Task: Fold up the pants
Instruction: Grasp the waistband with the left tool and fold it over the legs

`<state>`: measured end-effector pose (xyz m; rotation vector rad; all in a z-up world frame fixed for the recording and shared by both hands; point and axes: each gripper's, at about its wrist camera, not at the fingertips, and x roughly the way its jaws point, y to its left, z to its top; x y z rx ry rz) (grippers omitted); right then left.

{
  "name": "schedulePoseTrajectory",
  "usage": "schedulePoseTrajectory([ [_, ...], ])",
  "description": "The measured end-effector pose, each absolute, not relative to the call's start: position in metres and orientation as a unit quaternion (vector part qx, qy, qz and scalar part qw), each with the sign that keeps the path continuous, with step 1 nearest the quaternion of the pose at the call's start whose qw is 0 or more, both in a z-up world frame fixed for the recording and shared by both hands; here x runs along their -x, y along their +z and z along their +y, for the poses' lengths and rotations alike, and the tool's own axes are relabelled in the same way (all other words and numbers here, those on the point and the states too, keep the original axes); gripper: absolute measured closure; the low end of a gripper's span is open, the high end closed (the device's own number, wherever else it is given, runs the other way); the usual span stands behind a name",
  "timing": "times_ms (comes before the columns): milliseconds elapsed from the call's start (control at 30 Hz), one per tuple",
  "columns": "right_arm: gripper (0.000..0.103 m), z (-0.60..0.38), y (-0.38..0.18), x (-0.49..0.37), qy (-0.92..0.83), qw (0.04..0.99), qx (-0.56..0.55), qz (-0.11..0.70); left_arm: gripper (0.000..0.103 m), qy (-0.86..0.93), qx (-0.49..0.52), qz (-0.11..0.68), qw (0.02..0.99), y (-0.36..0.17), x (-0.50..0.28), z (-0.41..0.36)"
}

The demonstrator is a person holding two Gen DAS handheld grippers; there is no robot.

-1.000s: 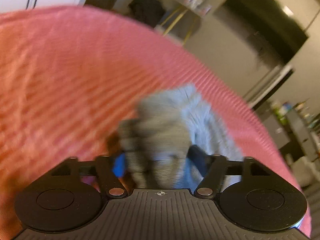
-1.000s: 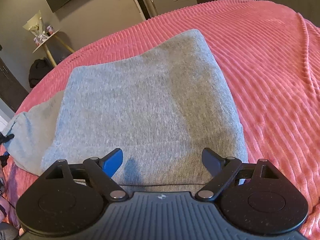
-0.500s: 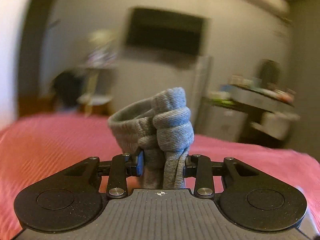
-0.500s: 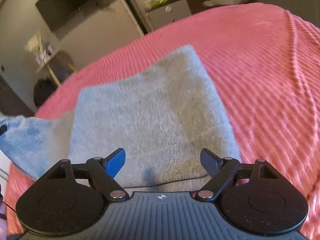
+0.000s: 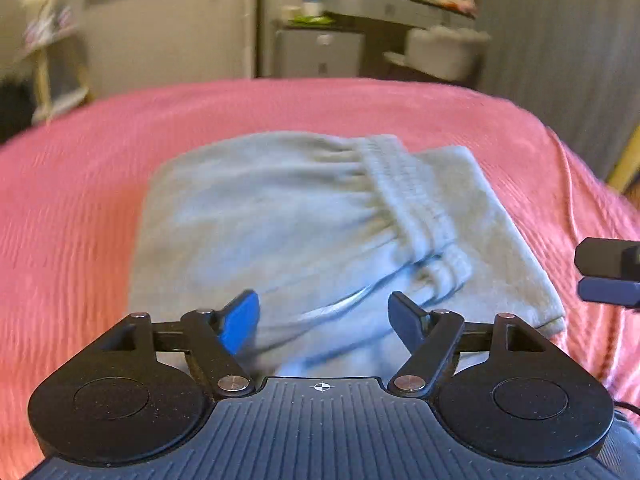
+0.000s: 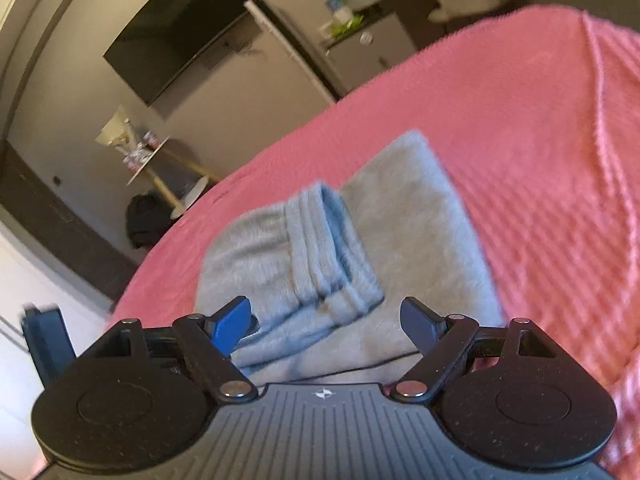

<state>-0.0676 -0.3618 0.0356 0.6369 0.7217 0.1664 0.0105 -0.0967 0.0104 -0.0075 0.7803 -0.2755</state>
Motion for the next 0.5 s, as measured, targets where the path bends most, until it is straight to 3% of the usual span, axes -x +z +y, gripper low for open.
schedulePoseTrajectory([
  [100,0.020,-0.358,0.027,0.054,0.098,0.872,-0.320,0.357,0.016,-0.051,0.045,0.371,0.926,0.011,0.006,-0.047],
  [267,0.021,-0.354,-0.018,0.004,0.092,0.819,-0.410,0.391,0.016,0.080,0.147,0.369,0.914,0.003,0.022,0.019],
  [400,0.023,-0.350,-0.052,-0.024,0.054,0.788,-0.464,0.400,0.016,0.074,0.204,0.370,0.903,-0.009,0.027,0.032],
  [500,0.019,-0.344,-0.070,-0.039,0.059,0.757,-0.513,0.400,0.016,0.051,0.208,0.384,0.898,-0.018,0.021,0.027],
])
